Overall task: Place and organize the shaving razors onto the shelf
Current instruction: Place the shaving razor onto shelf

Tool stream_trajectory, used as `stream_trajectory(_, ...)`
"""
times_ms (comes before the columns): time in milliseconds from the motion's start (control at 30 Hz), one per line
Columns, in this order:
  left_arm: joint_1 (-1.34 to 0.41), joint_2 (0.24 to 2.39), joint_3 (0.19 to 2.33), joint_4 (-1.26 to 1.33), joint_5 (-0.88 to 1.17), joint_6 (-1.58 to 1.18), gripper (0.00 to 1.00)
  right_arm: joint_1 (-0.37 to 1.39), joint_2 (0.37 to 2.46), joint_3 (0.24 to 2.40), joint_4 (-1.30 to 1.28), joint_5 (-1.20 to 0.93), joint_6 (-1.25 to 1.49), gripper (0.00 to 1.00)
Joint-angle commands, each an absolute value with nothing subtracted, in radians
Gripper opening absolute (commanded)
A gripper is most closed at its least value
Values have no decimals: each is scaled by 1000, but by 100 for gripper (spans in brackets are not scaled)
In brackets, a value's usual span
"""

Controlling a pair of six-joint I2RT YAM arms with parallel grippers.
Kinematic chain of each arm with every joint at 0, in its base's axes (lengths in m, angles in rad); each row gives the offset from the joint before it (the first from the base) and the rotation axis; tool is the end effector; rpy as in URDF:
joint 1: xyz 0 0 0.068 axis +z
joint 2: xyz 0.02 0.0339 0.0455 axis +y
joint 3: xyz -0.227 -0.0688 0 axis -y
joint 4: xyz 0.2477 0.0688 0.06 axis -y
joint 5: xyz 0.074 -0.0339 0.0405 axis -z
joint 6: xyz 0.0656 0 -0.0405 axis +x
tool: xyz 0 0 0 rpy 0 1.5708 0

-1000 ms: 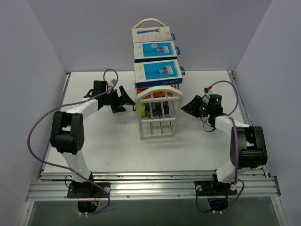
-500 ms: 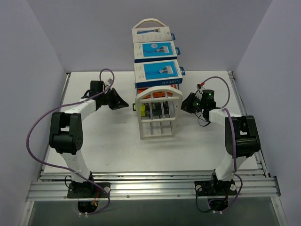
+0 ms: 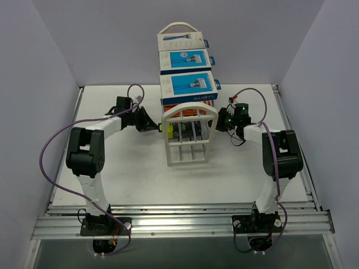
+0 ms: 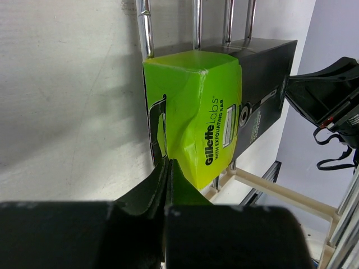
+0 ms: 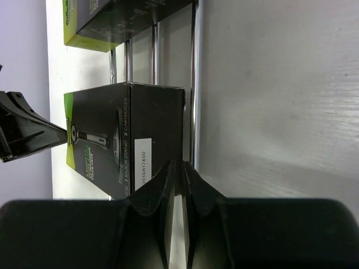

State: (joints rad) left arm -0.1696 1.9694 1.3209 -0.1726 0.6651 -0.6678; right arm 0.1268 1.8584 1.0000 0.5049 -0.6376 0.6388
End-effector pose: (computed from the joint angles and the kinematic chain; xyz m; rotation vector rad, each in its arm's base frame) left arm 0.4144 -0.1120 0.1290 -0.2835 2.4750 -1.1738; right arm 0.4023 0.0907 0.1391 0.0603 2.0143 1.1125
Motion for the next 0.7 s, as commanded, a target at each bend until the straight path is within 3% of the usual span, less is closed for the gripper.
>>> stream_trajectory(0, -183, 1976, 1368, -169, 660, -644, 2, 147, 1871, 1048, 520, -634, 641, 6)
stream_trajectory(667, -244, 2033, 1419, -164, 618, -640, 2, 189, 1945, 1091, 538, -652, 627, 5)
